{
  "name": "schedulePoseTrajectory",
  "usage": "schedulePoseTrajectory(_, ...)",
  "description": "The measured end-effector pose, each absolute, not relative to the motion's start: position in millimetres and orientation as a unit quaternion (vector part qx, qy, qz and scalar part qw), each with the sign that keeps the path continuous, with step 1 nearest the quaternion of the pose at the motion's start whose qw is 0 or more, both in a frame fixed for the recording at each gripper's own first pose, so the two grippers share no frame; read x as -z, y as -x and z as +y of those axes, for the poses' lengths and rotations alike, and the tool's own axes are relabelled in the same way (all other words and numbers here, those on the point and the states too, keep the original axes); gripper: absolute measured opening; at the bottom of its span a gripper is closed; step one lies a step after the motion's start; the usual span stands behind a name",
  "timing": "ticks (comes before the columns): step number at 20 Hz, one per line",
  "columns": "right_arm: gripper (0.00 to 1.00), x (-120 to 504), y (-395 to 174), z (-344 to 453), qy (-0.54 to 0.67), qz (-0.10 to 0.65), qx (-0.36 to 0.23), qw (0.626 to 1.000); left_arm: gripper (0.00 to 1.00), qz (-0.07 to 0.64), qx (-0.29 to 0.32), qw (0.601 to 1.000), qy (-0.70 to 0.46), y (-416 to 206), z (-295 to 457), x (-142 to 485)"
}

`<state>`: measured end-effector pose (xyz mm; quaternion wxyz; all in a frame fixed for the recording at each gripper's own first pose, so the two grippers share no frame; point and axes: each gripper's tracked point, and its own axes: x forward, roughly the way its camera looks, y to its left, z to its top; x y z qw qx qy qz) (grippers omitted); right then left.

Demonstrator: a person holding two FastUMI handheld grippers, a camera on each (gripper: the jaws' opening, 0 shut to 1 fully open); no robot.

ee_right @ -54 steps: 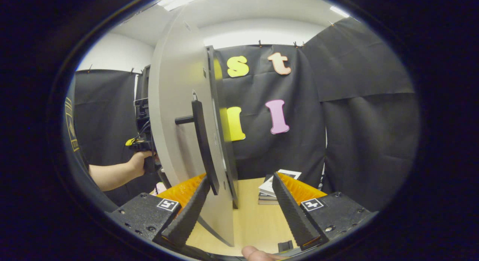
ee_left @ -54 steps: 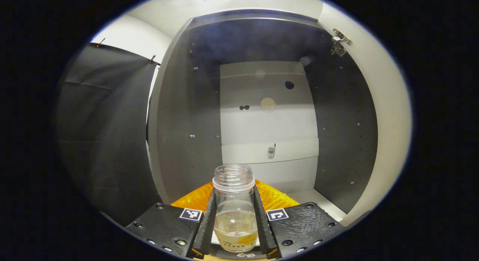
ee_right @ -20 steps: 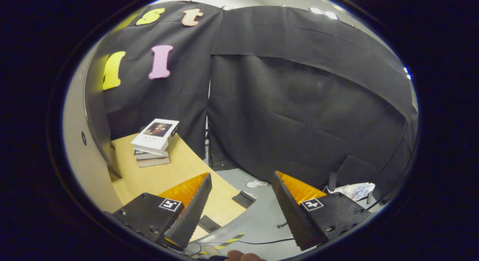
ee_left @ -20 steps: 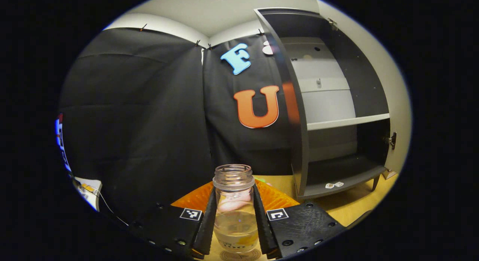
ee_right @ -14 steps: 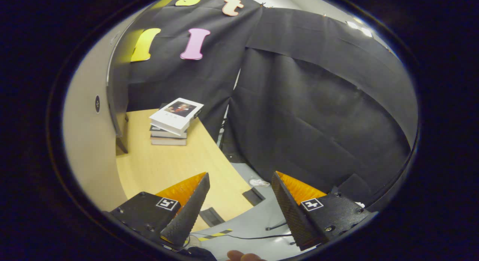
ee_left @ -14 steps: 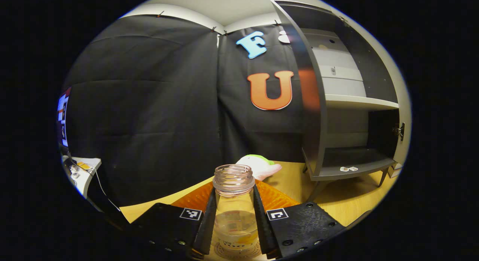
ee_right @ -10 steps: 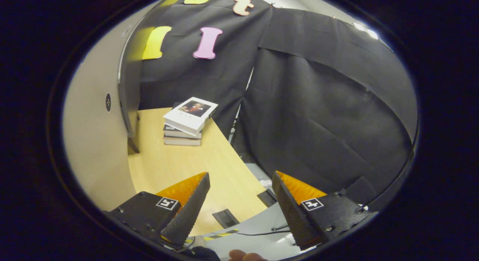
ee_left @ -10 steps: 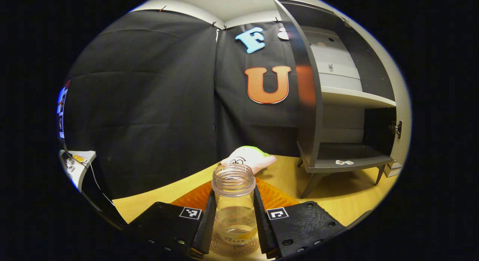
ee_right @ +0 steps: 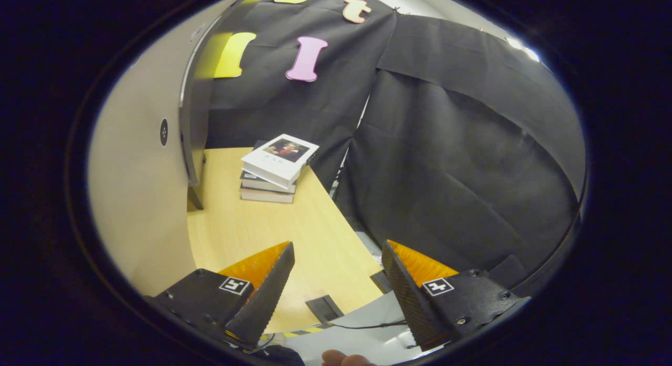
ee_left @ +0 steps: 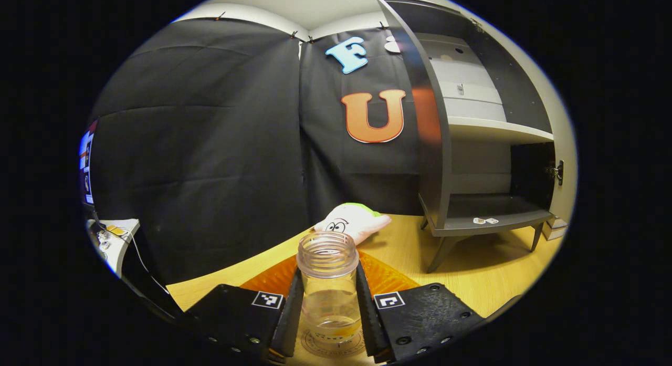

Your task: Open the cabinet door with the right hand, grasp the bottle in the cabinet with the left hand and place it on the coaster, then close the cabinet door with the right hand.

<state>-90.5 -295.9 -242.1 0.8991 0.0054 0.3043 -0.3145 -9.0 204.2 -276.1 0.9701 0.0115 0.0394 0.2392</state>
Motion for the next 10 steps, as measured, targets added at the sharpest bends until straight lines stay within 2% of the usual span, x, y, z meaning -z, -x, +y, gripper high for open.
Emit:
schedulePoseTrajectory(7, 1.0, 244, 88, -294, -0.011, 0.311, 0.304, 0.901, 0.48, 0.046, -0.238, 0.97, -0.02, 7, 203, 276)
schedulePoseTrajectory(9, 1.0, 246, 88, -293, -0.012, 0.313, 0.303, 0.9, 0.53, 0.058, -0.24, 0.969, -0.024, 6, 205, 284)
schedulePoseTrajectory(10, 1.0, 246, 88, -293, -0.014, 0.314, 0.302, 0.9, 0.61, 0.065, -0.24, 0.968, -0.024, 5, 205, 287)
